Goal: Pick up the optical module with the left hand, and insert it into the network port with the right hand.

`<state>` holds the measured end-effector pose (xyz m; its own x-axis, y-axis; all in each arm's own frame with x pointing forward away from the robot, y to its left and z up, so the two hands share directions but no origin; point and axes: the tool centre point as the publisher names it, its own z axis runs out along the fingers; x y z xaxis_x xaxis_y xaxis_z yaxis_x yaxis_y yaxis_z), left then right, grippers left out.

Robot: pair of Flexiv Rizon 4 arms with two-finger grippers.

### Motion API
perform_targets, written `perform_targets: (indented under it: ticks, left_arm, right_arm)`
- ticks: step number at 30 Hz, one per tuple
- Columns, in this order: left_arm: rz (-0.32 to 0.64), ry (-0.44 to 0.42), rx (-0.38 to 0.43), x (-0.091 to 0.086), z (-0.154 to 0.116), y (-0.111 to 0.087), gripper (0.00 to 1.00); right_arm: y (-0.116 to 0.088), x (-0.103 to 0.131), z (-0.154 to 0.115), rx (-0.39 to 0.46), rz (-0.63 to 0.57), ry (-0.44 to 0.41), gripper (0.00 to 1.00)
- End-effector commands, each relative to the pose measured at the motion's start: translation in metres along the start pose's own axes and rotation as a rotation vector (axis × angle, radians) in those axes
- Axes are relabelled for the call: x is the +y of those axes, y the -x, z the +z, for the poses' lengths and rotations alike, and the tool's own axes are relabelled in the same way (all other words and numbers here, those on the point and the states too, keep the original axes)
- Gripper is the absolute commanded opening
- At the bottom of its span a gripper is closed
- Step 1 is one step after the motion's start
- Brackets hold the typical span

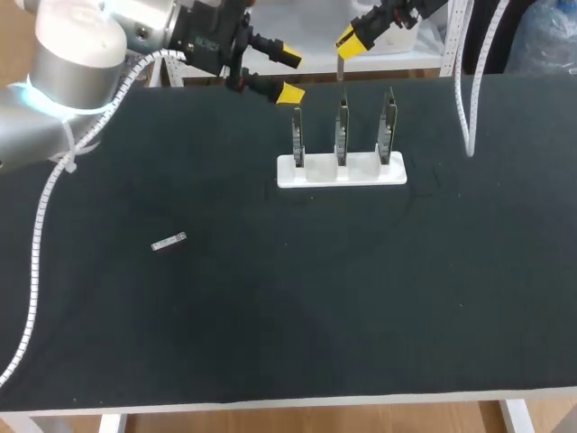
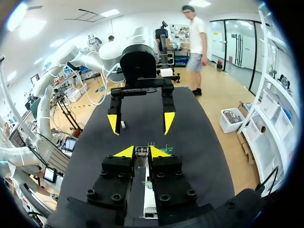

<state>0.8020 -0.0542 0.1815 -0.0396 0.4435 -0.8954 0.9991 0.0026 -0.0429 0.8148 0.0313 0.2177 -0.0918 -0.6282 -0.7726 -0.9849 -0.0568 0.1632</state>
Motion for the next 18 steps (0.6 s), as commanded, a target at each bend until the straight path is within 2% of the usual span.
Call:
perform_targets:
  ticks: [1,7,18]
  left_arm:
    - [-0.005,-0.001,0.009,-0.0009,-0.0001,-0.0012,1.0]
    - [0.004,0.003,0.065,-0.0024,0.0004,-0.003,1.0]
    - [0.0,-0.003,0.072,-0.0037,0.0019,-0.0044,1.0]
  right_arm:
    - [0.0025,-0.0086,-0.0011,0.005,-0.002,0.057,0.0]
    - [0.0021,-0.0088,-0.0013,0.006,-0.001,0.057,0.0]
    - [0.0011,-0.0081,-0.0022,0.006,-0.001,0.057,0.0]
